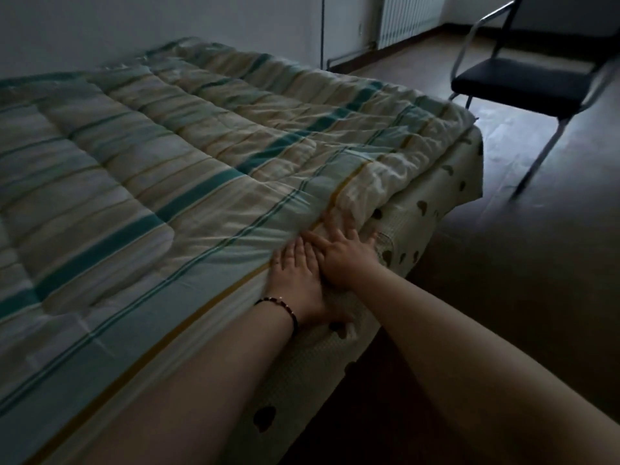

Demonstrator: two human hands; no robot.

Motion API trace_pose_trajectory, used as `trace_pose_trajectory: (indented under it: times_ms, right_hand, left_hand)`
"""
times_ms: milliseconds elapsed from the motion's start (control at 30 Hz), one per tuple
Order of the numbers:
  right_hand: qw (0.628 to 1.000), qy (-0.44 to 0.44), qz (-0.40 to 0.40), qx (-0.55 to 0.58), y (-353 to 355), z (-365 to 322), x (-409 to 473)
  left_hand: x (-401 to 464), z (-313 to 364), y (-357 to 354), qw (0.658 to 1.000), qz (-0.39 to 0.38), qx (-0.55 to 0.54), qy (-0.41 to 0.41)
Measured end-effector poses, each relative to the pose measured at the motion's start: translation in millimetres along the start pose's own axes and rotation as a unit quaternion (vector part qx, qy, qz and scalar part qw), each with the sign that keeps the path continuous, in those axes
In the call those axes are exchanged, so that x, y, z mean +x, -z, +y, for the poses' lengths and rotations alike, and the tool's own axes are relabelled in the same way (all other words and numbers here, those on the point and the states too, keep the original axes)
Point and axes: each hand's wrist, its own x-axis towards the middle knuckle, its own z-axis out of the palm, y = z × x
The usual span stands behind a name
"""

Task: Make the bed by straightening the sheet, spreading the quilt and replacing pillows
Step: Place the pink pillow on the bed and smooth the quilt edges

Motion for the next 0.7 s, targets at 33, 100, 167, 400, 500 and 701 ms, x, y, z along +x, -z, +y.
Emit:
trace_pose_trajectory:
  times_ms: [33,100,167,400,500,701]
  right_hand:
    - [1.000,-0.019,-0.002,-0.005,1,4,3]
    - [0.999,-0.047,-0.005,-0.009,3,9,2]
    - [0.999,-0.053,-0.005,-0.006,3,8,0]
    - [0.998,-0.060,-0.025,-0.025,11,0,-8]
    - [0.992,-0.003,0.034,-0.120,15,-8,-8]
    - [0.943,0.256,0.128,-0.172,16,19,30]
  left_hand:
    - [6,5,2,1.000,-0.002,-0.011,-0.002]
    - [15,6,2,1.000,-0.006,-0.021,-0.013]
    - [12,5,3,1.000,-0.008,-0.019,-0.017]
    - [7,5,6,0.999,-0.006,-0.025,-0.025]
    - [-1,0,2,0.999,-0.012,-0.025,-0.027]
    - [4,8,0,1.000,0.001,-0.006,0.001]
